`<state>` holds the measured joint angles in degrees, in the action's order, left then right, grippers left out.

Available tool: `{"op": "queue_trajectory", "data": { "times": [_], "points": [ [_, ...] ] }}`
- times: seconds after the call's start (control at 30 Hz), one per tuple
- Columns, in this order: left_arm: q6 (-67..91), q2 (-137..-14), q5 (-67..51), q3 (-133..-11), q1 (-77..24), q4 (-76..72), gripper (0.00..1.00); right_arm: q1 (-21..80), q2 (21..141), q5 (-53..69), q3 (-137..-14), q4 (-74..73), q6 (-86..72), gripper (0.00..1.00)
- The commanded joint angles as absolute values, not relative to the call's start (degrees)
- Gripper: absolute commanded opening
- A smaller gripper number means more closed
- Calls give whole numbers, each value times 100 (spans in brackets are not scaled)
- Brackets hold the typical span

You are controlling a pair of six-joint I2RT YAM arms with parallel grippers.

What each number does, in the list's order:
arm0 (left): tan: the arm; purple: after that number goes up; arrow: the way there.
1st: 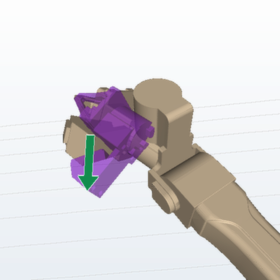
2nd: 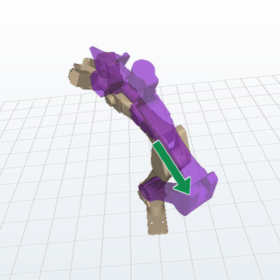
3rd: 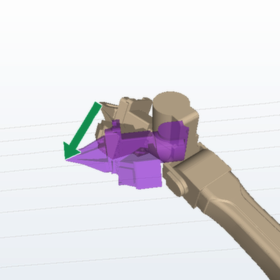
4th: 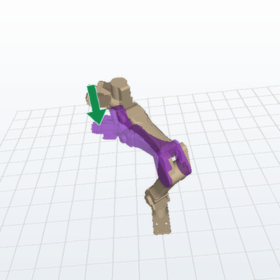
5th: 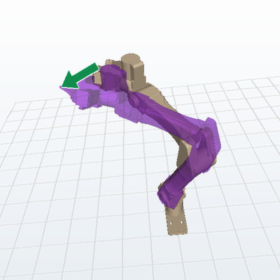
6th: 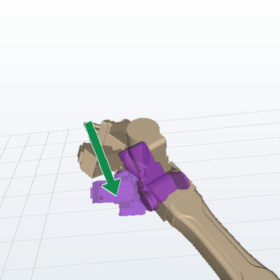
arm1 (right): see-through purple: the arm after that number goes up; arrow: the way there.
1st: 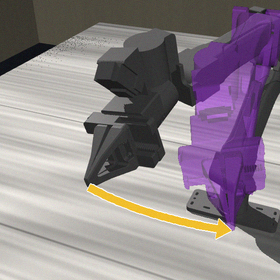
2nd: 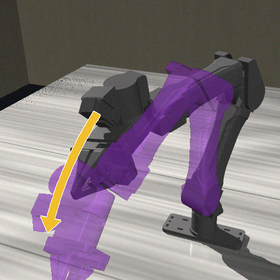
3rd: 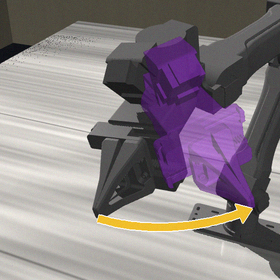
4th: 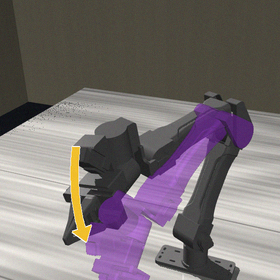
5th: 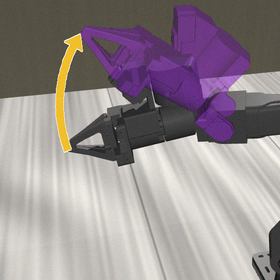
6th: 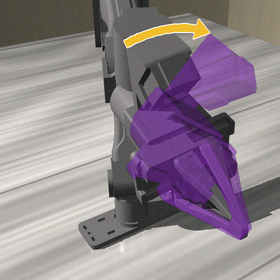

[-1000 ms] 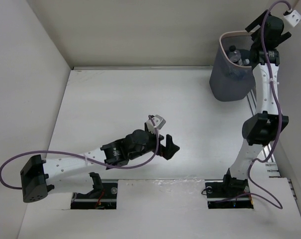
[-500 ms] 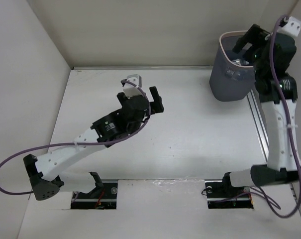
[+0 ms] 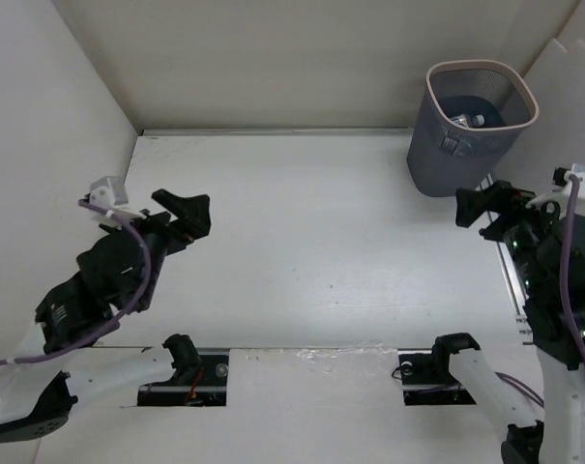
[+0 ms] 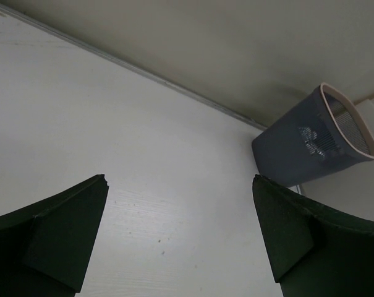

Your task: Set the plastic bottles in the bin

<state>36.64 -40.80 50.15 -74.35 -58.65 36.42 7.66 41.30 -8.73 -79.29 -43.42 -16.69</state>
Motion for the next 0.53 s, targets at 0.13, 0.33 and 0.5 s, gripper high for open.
{"op": "queue_trajectory", "data": {
  "times": [0.13, 0.33, 0.5],
  "points": [
    [3946, -3489, 5282, -7032, -5862, 4104, 100, 844, 3200, -149, -7594, -4798, -1583, 99],
    [4008, -3279, 5432, -6575, -5862, 4104, 100, 896, 3138, -149, -7646, -5001, -1468, 99],
    [4008, -3164, 5537, -6399, -5862, 4034, 100, 1010, 3085, -272, -7445, -5001, -1468, 99]
  ]
}}
